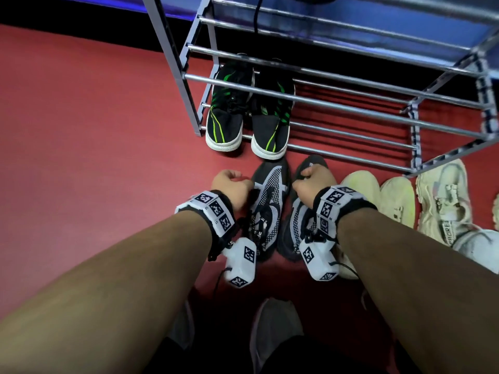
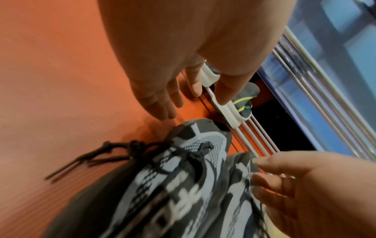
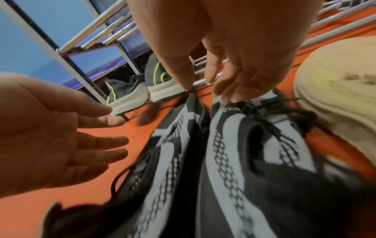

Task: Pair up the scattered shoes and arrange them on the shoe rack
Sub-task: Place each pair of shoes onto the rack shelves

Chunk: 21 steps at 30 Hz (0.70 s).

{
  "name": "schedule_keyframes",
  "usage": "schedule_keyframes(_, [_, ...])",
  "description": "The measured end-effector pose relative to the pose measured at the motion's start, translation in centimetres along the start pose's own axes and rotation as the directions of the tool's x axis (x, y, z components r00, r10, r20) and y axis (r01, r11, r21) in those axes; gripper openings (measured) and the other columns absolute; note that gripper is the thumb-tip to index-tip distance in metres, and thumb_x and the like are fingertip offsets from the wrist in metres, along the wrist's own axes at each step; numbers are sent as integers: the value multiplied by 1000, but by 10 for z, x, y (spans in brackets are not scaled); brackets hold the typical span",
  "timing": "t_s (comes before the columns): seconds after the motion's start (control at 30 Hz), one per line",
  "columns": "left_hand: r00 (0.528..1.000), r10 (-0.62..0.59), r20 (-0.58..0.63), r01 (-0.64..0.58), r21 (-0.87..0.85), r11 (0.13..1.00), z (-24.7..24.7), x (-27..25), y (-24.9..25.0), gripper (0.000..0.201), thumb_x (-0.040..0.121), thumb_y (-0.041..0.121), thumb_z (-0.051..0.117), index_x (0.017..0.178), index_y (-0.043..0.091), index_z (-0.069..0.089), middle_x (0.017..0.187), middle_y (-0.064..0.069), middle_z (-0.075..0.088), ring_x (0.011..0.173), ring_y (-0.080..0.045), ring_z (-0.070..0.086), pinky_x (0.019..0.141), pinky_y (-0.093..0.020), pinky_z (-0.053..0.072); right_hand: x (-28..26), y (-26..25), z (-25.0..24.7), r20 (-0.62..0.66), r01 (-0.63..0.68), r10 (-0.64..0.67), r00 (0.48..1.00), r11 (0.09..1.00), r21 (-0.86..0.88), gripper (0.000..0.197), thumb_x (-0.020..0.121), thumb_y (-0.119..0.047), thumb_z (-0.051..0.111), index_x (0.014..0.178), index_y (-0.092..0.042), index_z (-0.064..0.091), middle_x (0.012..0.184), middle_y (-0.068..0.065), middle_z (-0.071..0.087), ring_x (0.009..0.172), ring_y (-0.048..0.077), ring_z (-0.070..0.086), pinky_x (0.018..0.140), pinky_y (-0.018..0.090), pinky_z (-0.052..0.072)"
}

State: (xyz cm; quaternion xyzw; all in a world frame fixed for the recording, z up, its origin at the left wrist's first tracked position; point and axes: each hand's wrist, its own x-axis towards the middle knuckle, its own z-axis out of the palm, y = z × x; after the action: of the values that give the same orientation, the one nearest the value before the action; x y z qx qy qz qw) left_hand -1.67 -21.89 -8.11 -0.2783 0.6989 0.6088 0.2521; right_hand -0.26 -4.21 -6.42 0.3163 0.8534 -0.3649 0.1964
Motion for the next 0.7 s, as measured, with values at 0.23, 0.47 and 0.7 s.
schedule_keyframes(0.23, [994,-50,97,16,324,946,9,-27,-35,36,73,16,77,100,15,53,94,-5,66,85,-23,64,79,-28,52,-27,33,20,-64,-195,185,981,959,-204,60,75,-36,63,124,-15,36,128,14,35,99,34,55,93,40,49])
schedule_keyframes(0.47, [996,-73,41,45,486,873,13,-24,-36,76,65,26,83,127,12,40,103,-3,60,92,-23,60,90,-33,50,-28,47,22,-15,-242,244,970,950,-195,82,74,-33,78,131,-10,22,127,16,47,85,26,45,72,31,42])
schedule_keyframes(0.7, [991,-88,96,25,525,851,8,-19,-40,14,80,24,76,85,11,73,71,1,70,66,-12,67,66,-23,53,-26,53,11,36,-279,280,959,960,-11,70,66,-30,85,120,-1,52,107,11,64,84,24,62,68,28,50])
